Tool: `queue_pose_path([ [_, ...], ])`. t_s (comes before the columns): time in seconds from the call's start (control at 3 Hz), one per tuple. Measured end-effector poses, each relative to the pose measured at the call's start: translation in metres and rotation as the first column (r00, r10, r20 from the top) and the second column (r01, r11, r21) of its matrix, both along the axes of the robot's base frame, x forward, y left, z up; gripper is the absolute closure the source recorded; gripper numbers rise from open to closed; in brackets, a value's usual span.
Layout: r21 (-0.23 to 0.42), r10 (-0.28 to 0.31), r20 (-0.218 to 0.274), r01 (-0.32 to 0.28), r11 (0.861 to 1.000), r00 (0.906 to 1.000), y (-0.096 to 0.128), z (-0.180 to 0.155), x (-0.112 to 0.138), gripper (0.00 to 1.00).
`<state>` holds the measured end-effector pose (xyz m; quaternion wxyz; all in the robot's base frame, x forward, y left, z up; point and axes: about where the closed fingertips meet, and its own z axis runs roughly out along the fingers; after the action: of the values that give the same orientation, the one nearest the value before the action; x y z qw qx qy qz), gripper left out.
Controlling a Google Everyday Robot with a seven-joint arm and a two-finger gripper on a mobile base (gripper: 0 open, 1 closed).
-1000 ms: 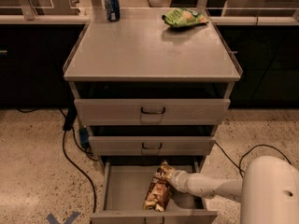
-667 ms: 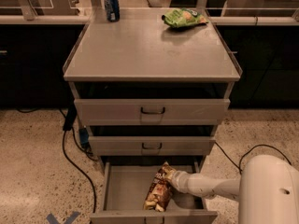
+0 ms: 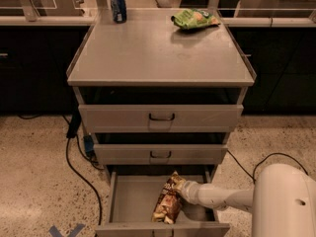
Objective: Place brown chip bag into bottom drawer
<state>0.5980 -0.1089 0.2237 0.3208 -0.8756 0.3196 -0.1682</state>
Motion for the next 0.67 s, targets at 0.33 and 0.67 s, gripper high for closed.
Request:
queue_pose_path([
  [0.33, 0.000, 0.000, 0.000, 0.000, 1.000, 1.0000, 0.0001, 0.0000, 0.0000, 0.30],
  [0.67, 0.000, 0.000, 0.000, 0.000, 1.000, 1.0000, 0.0001, 0.0000, 0.0000, 0.07],
])
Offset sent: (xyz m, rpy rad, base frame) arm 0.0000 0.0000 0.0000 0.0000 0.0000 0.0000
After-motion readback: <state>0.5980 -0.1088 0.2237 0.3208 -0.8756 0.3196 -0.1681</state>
